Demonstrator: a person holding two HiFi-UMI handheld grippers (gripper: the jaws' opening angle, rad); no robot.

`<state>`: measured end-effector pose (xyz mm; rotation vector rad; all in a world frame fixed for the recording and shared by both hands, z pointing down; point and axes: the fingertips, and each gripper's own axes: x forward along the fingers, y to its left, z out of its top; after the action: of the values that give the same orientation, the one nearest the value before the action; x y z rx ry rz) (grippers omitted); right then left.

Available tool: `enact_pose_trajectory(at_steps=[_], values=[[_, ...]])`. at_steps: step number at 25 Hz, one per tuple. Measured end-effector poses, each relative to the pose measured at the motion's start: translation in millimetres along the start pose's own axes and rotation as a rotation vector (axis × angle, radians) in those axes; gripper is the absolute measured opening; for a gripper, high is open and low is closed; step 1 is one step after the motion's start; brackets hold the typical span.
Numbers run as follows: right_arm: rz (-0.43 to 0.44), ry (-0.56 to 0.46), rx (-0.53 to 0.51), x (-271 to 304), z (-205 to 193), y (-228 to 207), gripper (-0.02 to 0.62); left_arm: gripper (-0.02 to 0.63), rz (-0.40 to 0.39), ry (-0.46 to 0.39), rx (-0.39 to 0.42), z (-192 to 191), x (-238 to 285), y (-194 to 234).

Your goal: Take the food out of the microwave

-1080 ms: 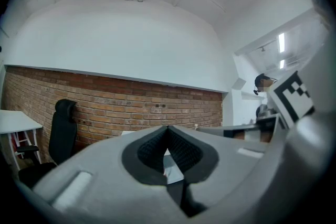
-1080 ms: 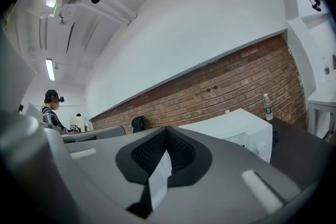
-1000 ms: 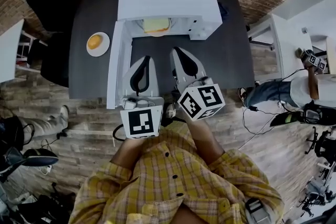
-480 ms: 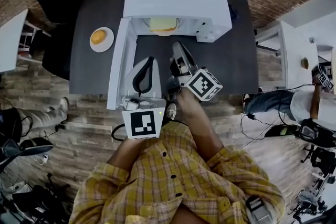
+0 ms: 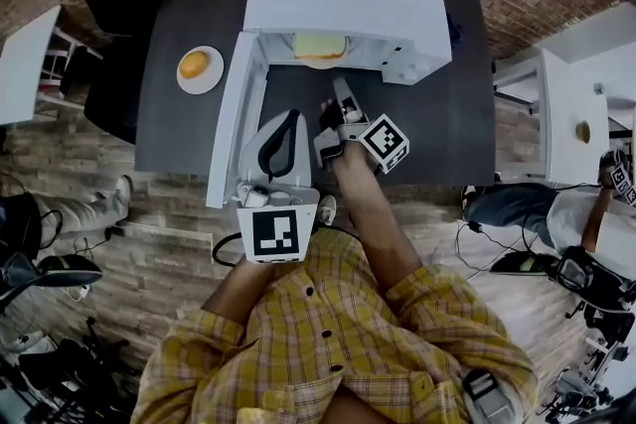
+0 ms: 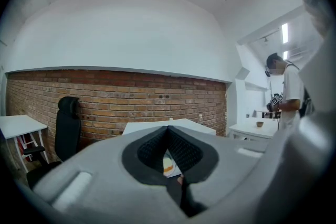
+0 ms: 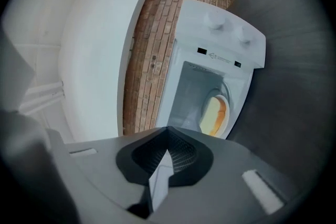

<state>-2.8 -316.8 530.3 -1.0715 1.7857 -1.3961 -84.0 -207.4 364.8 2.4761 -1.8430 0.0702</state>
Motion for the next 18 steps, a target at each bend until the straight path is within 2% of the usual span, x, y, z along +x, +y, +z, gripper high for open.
enact_pose_trajectory(at_steps=[10,15,18], values=[[-0.004,-0.061,0.252,18.7,-7.9,-61.1,0.028,0.0,0.017,0.021,-0.023,-11.9,-3.6,7.1],[-0.011,-0.074,0.306,28.9,-1.9,-87.1,0.079,0.0,0.024,0.03,-0.028,-12.9,-0.3,5.7],[-0.013,-0.11,0.359,31.1,1.4,-103.4,0.083,0.0,0.025,0.033,-0.033,-14.3,-1.5,4.8]])
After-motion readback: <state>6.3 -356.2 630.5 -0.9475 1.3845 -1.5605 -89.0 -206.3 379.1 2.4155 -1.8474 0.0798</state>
